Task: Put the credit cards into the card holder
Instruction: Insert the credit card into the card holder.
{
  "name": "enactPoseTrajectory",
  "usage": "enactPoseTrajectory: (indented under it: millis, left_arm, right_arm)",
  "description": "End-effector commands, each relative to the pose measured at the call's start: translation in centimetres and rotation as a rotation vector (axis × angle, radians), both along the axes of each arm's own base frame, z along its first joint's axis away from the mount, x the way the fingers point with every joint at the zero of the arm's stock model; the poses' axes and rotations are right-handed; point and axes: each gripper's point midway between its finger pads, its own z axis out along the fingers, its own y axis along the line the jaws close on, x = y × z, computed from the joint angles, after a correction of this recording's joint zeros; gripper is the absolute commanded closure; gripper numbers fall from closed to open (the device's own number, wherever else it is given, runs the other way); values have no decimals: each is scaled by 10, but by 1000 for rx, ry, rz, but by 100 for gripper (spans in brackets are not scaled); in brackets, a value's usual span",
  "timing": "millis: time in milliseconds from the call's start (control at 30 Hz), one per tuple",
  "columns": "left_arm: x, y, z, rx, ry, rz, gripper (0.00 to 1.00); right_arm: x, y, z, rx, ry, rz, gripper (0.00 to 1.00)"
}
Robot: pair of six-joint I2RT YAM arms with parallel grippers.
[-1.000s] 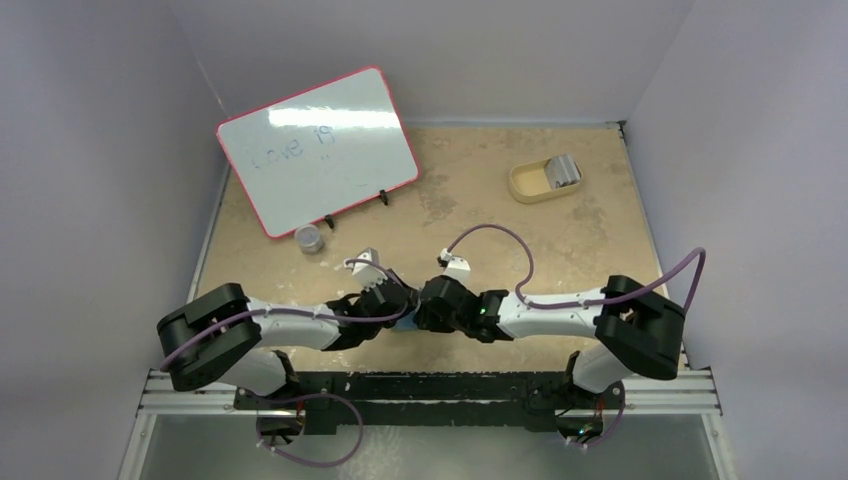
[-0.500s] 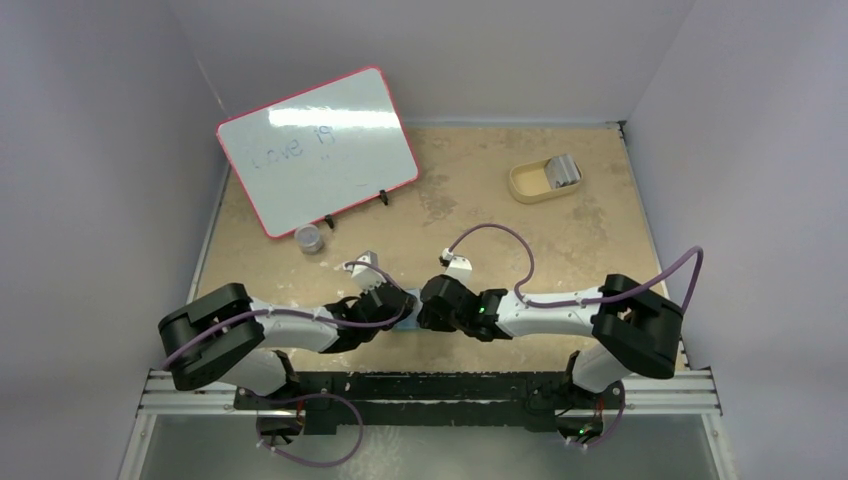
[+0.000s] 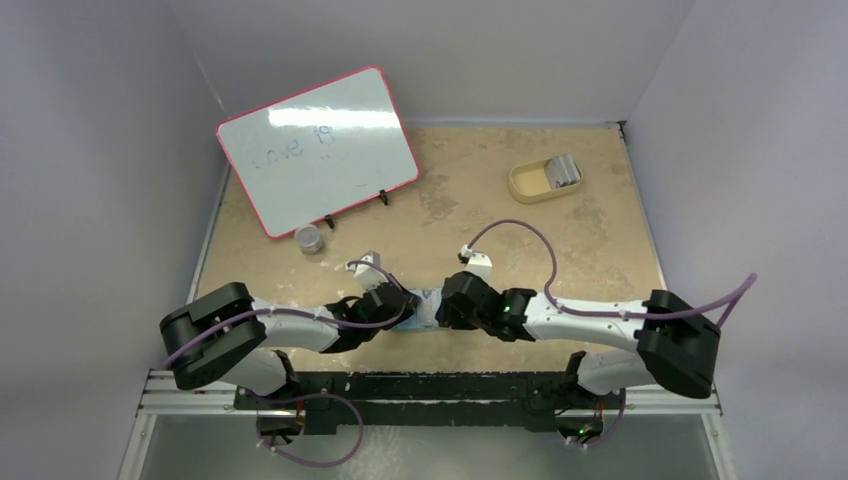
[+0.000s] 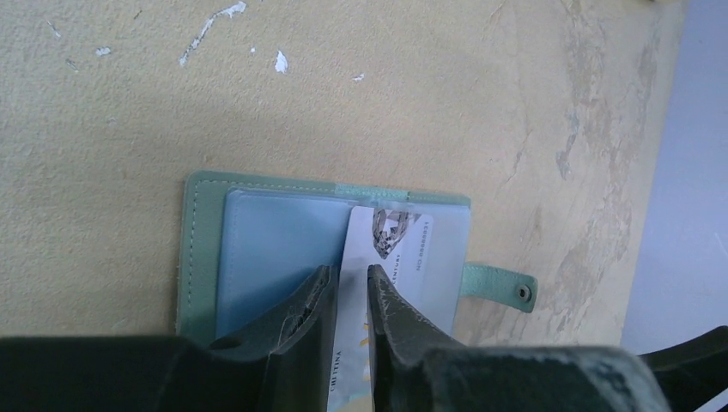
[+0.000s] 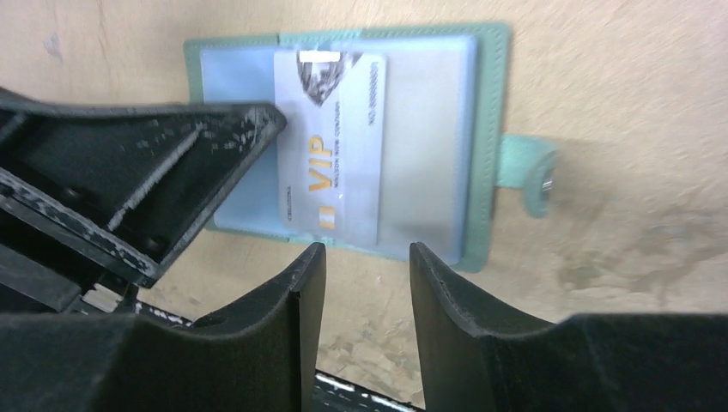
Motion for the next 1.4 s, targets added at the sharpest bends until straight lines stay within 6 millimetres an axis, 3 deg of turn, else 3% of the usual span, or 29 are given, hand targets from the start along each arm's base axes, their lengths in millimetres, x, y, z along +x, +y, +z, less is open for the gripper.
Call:
enactPoseTrajectory:
  millis: [0, 233, 467, 800, 1067, 1367]
  left_arm:
    - [-13, 4, -11, 25, 69, -27, 79]
    - [-12, -9, -7, -19, 66, -53, 79]
    - [-3, -36, -3, -17, 58, -106, 78]
    - [6, -70, 27, -117, 14, -161, 78]
    - [1, -83, 13, -153, 47, -198, 77]
    - [7, -89, 33, -146, -25, -234, 74]
  right_arm:
    - [16, -27, 10, -28, -46, -22, 56]
    - [35, -58, 12, -20, -66, -68, 54]
    - [40, -77, -11, -37, -33, -100, 52]
    - [32, -71, -21, 20, -2, -93, 60]
    - [27, -60, -24, 100, 22, -86, 66]
    - [26, -58, -21, 138, 10, -87, 67]
